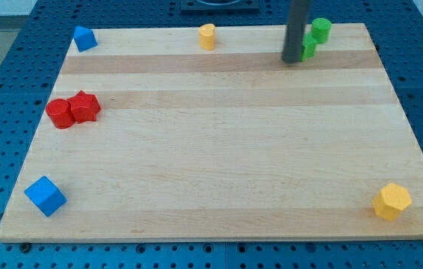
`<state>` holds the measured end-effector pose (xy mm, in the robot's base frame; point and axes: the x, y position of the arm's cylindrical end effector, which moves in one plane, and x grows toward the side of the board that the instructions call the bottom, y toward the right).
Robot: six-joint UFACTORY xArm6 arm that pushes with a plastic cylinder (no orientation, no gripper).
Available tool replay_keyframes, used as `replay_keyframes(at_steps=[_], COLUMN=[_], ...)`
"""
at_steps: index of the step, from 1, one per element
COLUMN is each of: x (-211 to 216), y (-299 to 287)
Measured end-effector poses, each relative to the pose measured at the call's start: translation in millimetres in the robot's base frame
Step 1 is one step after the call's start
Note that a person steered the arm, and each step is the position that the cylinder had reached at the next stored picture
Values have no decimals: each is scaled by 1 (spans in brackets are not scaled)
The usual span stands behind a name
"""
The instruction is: Move yellow heart towards the center of the board
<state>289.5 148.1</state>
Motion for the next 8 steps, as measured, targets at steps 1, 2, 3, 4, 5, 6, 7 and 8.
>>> replay_keyframes(at_steps=[1,2,3,4,5,6,7,8], x=[-18,-12,6,-1,-20,-63,-97,-79], y=[20,-6,-77,-173,-259,-271,-228,-173])
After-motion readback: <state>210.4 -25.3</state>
